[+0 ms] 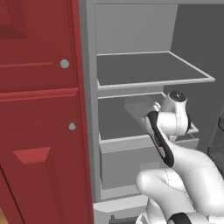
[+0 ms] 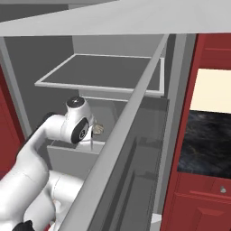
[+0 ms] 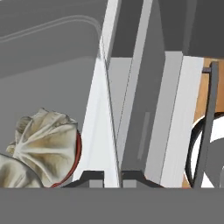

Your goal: Place two dumplings into each of the tupperware containers and then place the containers in the fridge.

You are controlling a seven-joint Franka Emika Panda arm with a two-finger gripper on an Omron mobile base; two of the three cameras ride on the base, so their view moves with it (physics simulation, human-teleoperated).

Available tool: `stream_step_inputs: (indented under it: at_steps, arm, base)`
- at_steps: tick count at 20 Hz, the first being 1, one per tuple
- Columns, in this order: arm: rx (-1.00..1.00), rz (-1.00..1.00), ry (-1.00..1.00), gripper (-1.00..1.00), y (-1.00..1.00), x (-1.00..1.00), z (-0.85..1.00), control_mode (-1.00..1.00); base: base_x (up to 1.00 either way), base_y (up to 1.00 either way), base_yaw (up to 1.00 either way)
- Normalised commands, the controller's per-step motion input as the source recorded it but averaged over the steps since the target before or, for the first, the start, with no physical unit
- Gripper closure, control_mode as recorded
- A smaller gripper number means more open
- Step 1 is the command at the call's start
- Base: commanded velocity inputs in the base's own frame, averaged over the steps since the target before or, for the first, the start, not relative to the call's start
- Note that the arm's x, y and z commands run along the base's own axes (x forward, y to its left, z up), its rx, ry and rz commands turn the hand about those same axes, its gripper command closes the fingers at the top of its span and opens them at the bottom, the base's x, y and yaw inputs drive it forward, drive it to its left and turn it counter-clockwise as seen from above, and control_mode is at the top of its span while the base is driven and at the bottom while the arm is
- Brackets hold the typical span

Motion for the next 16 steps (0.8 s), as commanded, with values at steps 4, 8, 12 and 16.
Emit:
stream_step_inputs:
  at_steps: [4, 8, 12, 16]
  arm:
    - [0.08, 0.18, -0.02, 1.00, -0.31, 0.98, -0.35, -1.00]
    - [0.10, 0.11, 0.01, 1.00, -0.06, 0.98, -0.06, -1.00]
    - [0.05, 0.06, 0.03, 1.00, 0.00, 0.96, -0.12, -1.00]
    - [0.00, 0.01, 0.01, 1.00, 0.00, 0.66, -0.33, -1.00]
  base:
    - [0.00, 0.00, 0.00]
    - [0.00, 0.00, 0.00]
    - [0.00, 0.00, 0.00]
    - [0.00, 0.00, 0.00]
